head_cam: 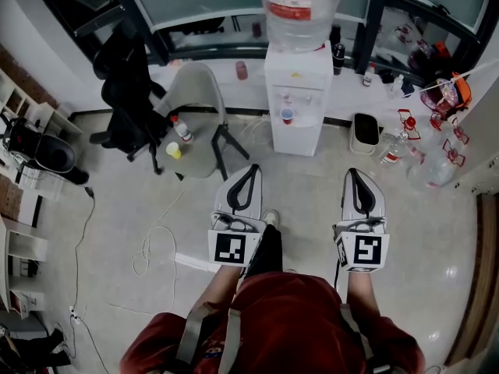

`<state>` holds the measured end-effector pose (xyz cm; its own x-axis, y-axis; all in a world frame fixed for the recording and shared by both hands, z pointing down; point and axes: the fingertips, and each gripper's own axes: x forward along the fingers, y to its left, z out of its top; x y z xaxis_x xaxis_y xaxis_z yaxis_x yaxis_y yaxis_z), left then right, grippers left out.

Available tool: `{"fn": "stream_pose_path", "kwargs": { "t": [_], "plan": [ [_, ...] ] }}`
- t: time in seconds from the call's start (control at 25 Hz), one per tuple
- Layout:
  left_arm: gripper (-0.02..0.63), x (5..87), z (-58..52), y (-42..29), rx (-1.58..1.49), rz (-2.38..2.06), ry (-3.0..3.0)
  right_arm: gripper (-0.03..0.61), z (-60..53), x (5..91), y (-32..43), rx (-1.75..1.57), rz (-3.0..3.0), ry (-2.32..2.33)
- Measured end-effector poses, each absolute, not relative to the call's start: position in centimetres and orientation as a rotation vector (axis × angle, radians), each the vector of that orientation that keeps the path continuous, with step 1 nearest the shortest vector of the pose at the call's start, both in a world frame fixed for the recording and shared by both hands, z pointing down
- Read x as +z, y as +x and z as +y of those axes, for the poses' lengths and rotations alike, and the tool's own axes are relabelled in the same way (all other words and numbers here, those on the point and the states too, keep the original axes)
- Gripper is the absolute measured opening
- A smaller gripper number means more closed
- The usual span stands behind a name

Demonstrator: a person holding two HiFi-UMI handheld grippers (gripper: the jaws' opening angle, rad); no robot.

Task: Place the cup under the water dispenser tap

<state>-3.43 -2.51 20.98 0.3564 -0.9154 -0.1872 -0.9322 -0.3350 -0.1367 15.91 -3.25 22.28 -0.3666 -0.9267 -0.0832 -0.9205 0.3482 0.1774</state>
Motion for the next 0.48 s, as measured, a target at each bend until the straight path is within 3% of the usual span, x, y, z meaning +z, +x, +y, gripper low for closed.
{"fn": "stream_pose_path", "kwargs": {
  "t": [0.48],
  "plan": [
    [0.000, 20.87, -2.31, -3.53, 0.118, 1.671, -2.380, 0.002, -3.09, 22.57, 16.38, -0.292, -2.539, 1.757]
  ]
}}
